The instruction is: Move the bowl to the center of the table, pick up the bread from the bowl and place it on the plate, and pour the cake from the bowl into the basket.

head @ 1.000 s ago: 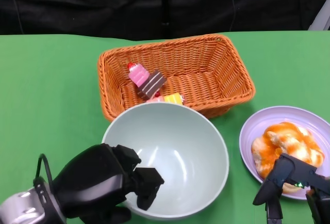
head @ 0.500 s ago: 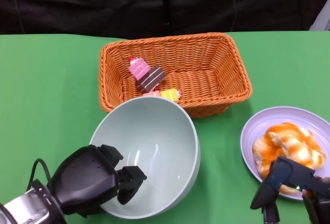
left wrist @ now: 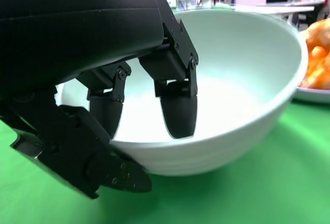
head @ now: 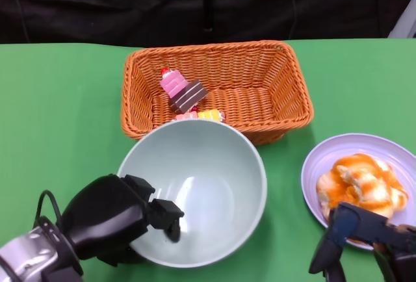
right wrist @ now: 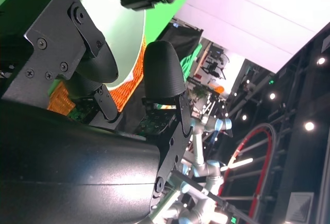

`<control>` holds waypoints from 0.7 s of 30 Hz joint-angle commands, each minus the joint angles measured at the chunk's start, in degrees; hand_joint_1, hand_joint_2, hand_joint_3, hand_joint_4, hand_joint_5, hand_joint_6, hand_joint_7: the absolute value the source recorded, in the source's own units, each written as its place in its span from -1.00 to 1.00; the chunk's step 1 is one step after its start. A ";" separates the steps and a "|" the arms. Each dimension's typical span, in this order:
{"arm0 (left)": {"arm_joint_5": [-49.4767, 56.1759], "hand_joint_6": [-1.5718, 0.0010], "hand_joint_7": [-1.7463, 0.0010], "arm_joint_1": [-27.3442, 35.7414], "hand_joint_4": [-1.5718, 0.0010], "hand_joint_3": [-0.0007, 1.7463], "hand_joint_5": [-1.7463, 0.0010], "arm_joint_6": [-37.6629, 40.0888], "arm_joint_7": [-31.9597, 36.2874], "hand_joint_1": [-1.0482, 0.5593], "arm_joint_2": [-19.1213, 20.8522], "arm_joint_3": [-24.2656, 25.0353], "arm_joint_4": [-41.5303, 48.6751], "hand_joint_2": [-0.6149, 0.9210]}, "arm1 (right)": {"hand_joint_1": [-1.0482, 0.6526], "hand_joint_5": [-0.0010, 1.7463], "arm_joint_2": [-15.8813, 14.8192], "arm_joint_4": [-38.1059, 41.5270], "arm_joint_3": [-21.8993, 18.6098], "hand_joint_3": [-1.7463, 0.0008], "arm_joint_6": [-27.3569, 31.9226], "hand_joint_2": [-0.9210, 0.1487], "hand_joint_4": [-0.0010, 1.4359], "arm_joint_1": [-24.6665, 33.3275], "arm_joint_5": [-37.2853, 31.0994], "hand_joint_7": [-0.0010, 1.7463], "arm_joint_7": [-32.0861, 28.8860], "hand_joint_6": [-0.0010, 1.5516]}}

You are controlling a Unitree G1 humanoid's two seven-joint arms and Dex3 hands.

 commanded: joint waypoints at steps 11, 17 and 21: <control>-17.46 0.34 1.00 11.41 0.47 -0.91 0.61 9.85 -17.59 -0.56 2.20 8.78 -25.46 1.00 | 0.43 1.00 0.87 -4.33 3.67 -0.97 6.86 0.35 0.15 -3.17 -1.46 0.70 1.33 -0.05; -33.49 0.47 0.99 17.59 0.80 -0.87 0.42 16.72 -25.80 -0.62 1.14 11.47 -34.19 1.00 | 0.39 0.98 0.91 -3.62 4.95 -0.94 7.31 0.42 0.07 -3.79 -2.06 0.65 0.78 -0.07; -46.74 0.41 0.96 24.52 0.75 -0.81 0.26 17.93 -24.99 -0.49 -4.75 12.50 -38.61 1.00 | 0.38 0.96 0.73 -2.90 5.80 -0.95 7.91 0.42 0.05 -3.74 -1.97 0.64 0.61 -0.08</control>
